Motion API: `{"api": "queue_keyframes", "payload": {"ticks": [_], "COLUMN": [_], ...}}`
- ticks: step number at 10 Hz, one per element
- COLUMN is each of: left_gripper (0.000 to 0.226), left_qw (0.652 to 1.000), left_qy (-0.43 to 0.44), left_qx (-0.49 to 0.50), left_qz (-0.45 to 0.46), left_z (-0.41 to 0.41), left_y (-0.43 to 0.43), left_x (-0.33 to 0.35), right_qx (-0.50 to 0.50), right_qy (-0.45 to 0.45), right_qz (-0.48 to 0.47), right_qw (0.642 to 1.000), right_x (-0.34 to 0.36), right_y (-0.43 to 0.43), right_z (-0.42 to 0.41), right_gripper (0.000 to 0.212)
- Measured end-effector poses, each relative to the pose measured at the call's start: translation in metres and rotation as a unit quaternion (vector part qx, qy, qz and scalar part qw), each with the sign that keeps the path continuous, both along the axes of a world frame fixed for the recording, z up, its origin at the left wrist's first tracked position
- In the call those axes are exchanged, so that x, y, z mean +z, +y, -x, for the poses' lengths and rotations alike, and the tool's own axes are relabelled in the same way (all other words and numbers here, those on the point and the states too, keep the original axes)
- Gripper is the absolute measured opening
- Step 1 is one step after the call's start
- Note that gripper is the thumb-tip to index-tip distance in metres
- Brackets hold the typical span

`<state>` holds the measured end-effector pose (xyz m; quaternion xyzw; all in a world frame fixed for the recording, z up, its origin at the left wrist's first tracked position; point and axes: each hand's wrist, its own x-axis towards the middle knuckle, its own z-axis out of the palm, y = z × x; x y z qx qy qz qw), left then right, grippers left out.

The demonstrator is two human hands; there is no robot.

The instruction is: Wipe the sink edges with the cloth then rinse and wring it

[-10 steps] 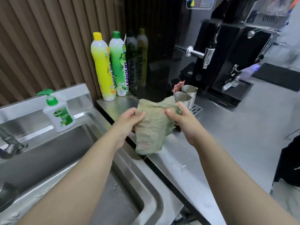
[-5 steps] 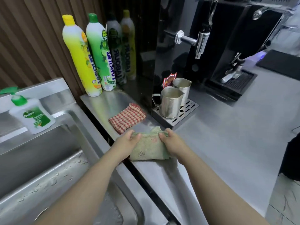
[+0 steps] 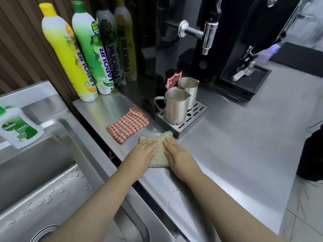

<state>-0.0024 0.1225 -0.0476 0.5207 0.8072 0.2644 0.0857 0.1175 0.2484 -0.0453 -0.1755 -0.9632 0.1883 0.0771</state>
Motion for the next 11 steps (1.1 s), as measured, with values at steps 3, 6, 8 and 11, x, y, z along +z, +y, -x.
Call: {"api": "queue_keyframes", "payload": {"ticks": [3,6,8,11], "left_gripper": [0.042,0.037,0.058,0.053], "left_qw": [0.977,0.991,0.994,0.996], "left_qy": [0.195,0.103,0.071,0.026], "left_qx": [-0.082,-0.076,-0.074,0.068], "left_qz": [0.041,0.023,0.029,-0.05], "left_z": [0.044,0.018,0.016,-0.017], "left_y": [-0.016,-0.027,-0.032,-0.124], "left_x": [0.0,-0.005,-0.005,0.022], "right_qx": [-0.039,0.037,0.025,-0.018], "right_qy": [0.0,0.016,-0.002,-0.002], "right_qz": [-0.055,-0.028,-0.034,0.088], "right_qw": [0.998,0.999,0.999,0.996], "right_x": [0.001,-0.016,-0.01,0.053], "right_y": [-0.033,-0.035,-0.036,-0.056], "right_z": [0.004,0.003,-0.002,-0.055], "right_gripper": [0.05,0.044,0.053,0.029]}}
